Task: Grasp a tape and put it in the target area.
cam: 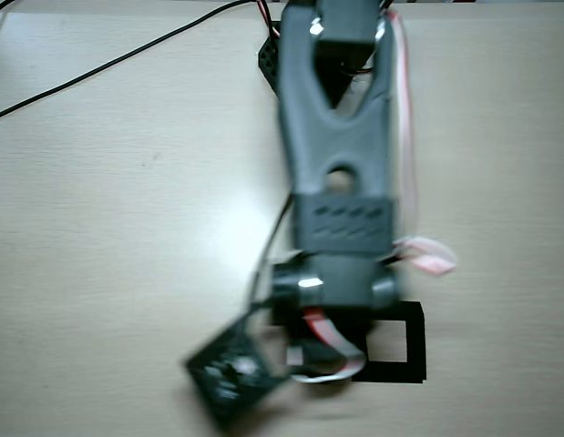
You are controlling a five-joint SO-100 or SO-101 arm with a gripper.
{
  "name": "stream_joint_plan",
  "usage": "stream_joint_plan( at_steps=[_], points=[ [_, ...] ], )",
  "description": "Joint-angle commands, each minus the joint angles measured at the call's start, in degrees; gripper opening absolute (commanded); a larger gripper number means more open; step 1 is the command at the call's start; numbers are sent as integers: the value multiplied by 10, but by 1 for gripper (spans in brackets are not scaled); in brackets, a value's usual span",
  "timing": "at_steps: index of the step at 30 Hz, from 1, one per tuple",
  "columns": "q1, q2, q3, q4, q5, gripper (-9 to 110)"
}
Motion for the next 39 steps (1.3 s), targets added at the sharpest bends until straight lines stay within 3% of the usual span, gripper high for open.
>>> stream_joint_plan(
  at_steps=[1,11,39],
  points=[
    [-46,42,-5,7,10,0],
    [-131,-26,-42,-3,55,0],
    [-129,-207,-152,-21,52,0]
  ],
)
